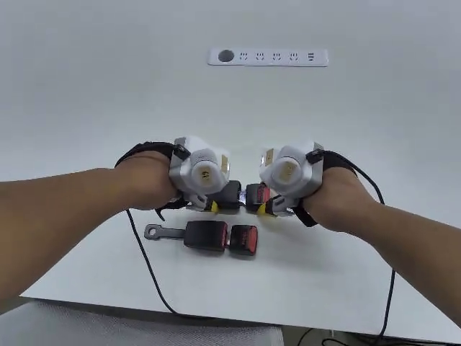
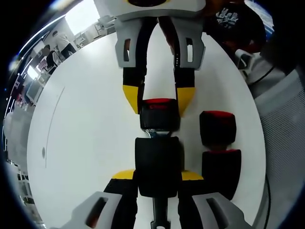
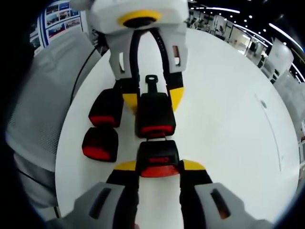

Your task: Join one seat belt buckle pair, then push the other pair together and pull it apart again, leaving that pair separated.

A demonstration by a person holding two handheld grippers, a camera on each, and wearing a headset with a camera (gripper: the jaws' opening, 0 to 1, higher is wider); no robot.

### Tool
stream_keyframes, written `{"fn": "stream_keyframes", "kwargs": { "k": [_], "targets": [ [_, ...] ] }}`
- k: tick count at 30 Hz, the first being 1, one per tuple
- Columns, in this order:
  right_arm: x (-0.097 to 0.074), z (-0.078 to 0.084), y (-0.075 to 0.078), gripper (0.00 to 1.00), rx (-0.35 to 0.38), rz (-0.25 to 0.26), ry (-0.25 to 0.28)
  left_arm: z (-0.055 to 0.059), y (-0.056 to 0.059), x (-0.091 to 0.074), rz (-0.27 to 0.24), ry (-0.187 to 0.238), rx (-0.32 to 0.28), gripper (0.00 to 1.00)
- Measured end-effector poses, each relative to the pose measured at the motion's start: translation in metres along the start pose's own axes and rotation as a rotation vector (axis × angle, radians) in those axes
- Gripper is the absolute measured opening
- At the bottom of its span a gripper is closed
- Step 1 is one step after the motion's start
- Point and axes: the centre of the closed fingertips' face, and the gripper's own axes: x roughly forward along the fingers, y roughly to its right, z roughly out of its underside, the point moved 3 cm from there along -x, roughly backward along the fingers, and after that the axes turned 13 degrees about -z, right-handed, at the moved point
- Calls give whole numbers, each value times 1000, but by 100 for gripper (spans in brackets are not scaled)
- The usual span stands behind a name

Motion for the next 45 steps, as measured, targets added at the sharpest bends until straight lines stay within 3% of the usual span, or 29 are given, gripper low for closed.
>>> {"fn": "stream_keyframes", "kwargs": {
  "k": [6, 29, 35, 40, 45],
  "targets": [
    [0, 1, -1, 32, 3, 16, 7, 1, -1, 0, 1, 15, -6, 32],
    [-8, 15, -6, 33, -6, 18, 27, 3, 0, -2, 5, 8, 6, 32],
    [-20, 35, -9, 33, 9, 32, 16, 4, -1, -1, 6, 10, -24, 32],
    [-33, 58, -13, 34, 34, 37, 6, 3, 1, -1, 13, 13, 15, 32],
    [-44, 81, -16, 34, 104, 30, 20, 3, 1, -1, 17, 12, 19, 32]
  ]
}}
